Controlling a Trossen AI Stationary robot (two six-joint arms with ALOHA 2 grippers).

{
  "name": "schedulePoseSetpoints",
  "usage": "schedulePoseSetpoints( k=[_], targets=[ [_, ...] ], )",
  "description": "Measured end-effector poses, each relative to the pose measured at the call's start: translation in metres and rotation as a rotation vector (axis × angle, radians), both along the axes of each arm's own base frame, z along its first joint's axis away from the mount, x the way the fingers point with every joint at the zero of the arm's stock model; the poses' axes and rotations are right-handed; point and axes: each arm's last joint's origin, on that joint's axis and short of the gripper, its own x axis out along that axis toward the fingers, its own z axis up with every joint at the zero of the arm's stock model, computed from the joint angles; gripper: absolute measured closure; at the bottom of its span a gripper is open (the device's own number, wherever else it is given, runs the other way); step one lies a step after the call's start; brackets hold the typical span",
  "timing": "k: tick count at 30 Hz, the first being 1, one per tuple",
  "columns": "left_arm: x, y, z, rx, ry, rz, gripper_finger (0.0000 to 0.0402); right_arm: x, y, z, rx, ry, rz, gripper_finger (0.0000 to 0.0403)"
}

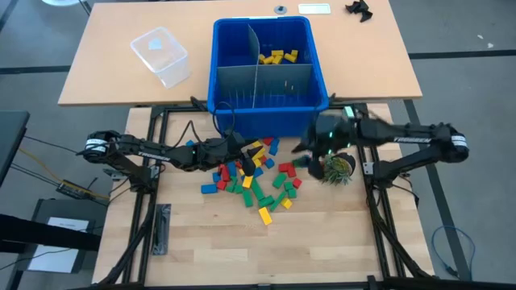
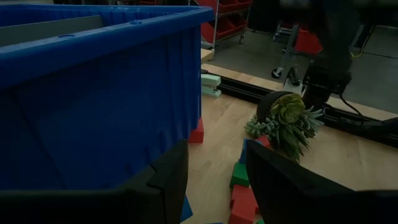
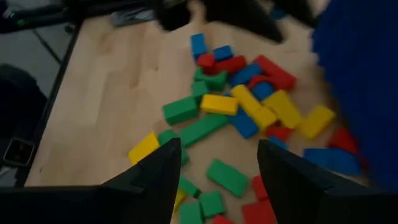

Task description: Sort Items/Unsort Items

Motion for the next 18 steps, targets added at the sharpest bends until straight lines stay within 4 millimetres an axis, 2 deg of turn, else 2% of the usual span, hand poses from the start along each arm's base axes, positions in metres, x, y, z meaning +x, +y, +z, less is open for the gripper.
schedulePoseSetpoints(
  k=[3,9,14,18],
  targets=[
    [0.000,0.000,0.000,0.000,0.000,0.000,0.0234,0.005,0.013,-0.021,-0.008,-0.028,0.051,0.0193],
    [0.000,0.000,0.000,0.000,0.001,0.000,0.0234,0.019,0.027,-0.057,0.039,-0.096,0.122,0.0194],
    [0.000,0.000,0.000,0.000,0.001,0.000,0.0234,0.029,0.045,-0.089,0.082,0.028,0.194,0.0188],
    [0.000,0.000,0.000,0.000,-0.002,0.000,0.0234,0.039,0.067,-0.113,0.014,0.116,0.260,0.0177]
  ],
)
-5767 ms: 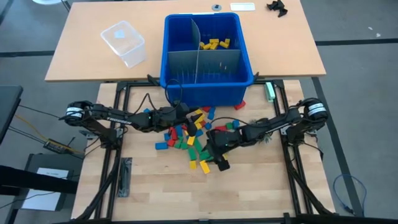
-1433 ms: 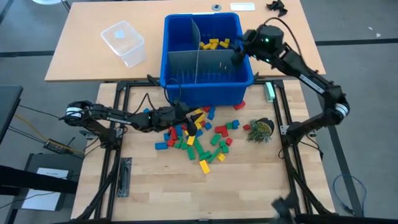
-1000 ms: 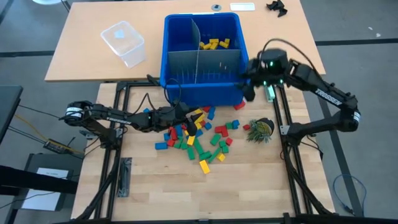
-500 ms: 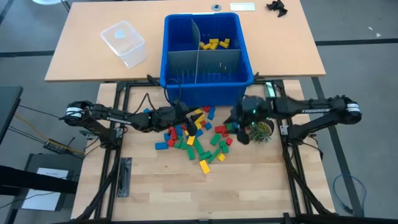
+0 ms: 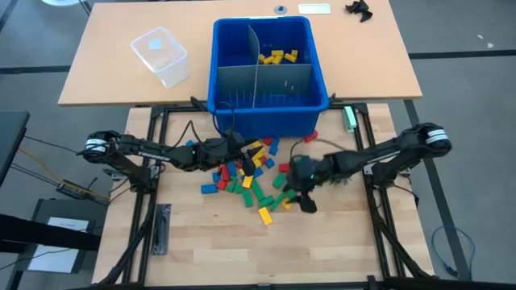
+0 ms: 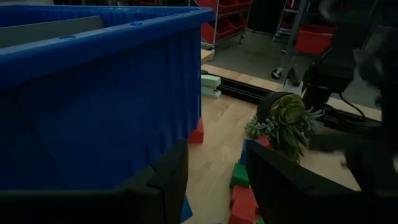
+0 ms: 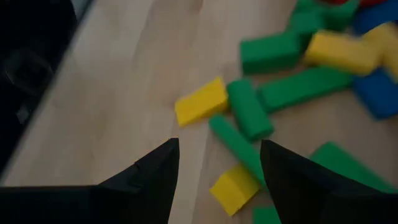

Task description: Sort Items/Unsort Items

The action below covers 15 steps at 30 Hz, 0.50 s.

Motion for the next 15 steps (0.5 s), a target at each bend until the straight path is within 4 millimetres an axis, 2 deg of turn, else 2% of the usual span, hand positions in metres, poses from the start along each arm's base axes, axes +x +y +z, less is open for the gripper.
schedulePoseSetpoints(
  k=[7,11,15],
  targets=[
    [0.000,0.000,0.000,0.000,0.002,0.000,0.0234,0.010,0.026,-0.035,-0.175,0.127,0.055,0.0167],
    [0.000,0.000,0.000,0.000,0.002,0.000,0.0234,0.012,0.029,-0.046,-0.279,0.146,0.044,0.0173],
    [0.000,0.000,0.000,0.000,0.001,0.000,0.0234,0.014,0.030,-0.058,-0.299,0.186,0.033,0.0175]
  ],
)
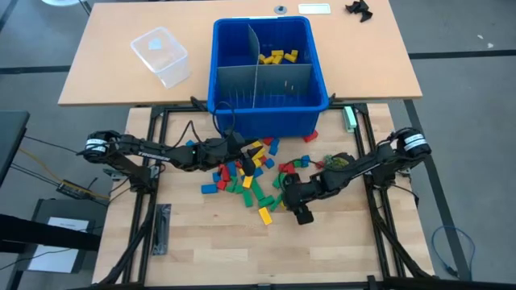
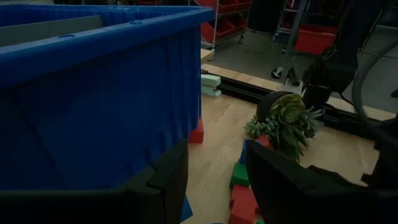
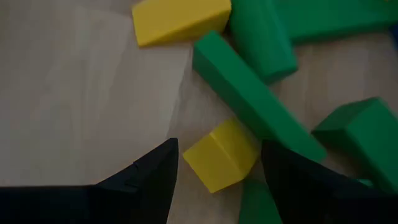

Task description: Sort Items/Unsort Items

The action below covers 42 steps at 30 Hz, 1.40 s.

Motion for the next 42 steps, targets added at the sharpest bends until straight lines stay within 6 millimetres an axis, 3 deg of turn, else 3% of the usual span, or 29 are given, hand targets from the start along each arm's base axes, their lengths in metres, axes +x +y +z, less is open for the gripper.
schedulePoseSetpoints(
  k=[6,18,26,32,36,42],
  targets=[
    [0.000,0.000,0.000,0.000,0.000,0.000,0.0234,0.002,0.000,-0.014,-0.024,0.042,-0.022,0.0174],
    [0.000,0.000,0.000,0.000,0.000,0.000,0.0234,0.001,-0.013,-0.016,0.014,0.095,-0.179,0.0175],
    [0.000,0.000,0.000,0.000,0.000,0.000,0.0234,0.000,-0.024,-0.017,0.137,0.114,-0.449,0.0175],
    [0.000,0.000,0.000,0.000,0.000,0.000,0.0234,0.000,-0.024,-0.017,0.121,0.114,-0.427,0.0176],
    [0.000,0.000,0.000,0.000,0.000,0.000,0.0234,0.001,-0.024,-0.017,0.130,0.111,-0.415,0.0204],
    [0.000,0.000,0.000,0.000,0.000,0.000,0.0234,0.000,-0.024,-0.011,0.152,0.094,-0.404,0.0281]
  ],
)
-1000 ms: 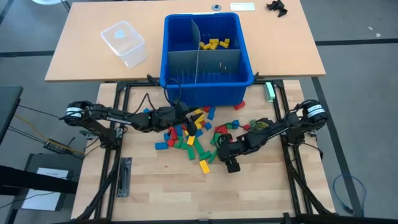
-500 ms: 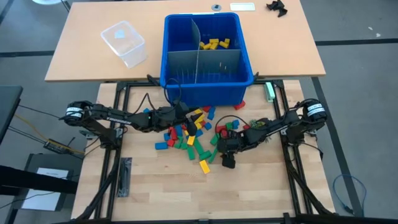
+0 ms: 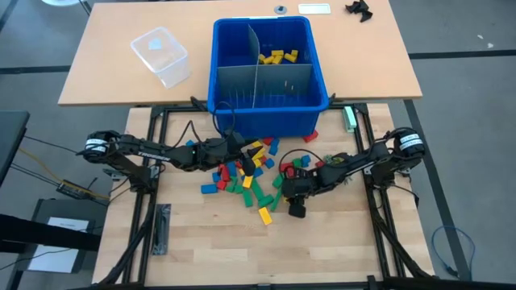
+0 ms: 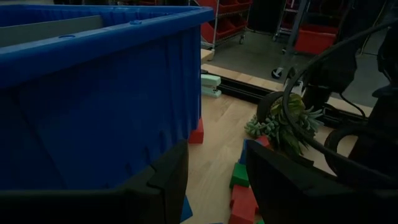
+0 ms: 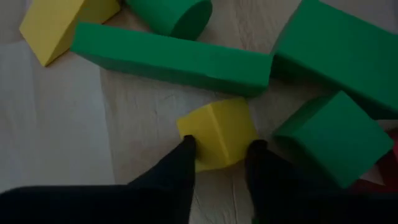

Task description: Sort Items/Unsort Items

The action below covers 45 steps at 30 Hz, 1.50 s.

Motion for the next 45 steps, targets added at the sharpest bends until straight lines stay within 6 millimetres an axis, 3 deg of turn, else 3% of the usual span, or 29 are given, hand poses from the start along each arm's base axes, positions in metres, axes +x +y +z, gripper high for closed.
schedulePoseSetpoints(
  k=[12,20,29,37,42,45],
  targets=[
    [0.000,0.000,0.000,0.000,0.000,0.000,0.0234,-0.002,0.000,0.012,-0.006,-0.042,0.081,0.0397],
    [0.000,0.000,0.000,0.000,0.000,0.000,0.0234,-0.004,-0.001,0.013,-0.078,-0.021,0.145,0.0401],
    [0.000,0.000,0.000,0.000,0.000,0.000,0.0234,-0.008,-0.001,0.012,-0.433,0.052,0.505,0.0401],
    [0.000,0.000,0.000,0.000,0.000,0.000,0.0234,-0.008,0.001,0.013,-0.408,0.039,0.444,0.0360],
    [0.000,0.000,0.000,0.000,0.000,0.000,0.0234,-0.010,0.009,0.028,-0.320,0.001,0.298,0.0288],
    [0.000,0.000,0.000,0.000,-0.001,0.000,0.0234,-0.011,0.011,0.040,-0.193,-0.054,0.100,0.0239]
  ],
)
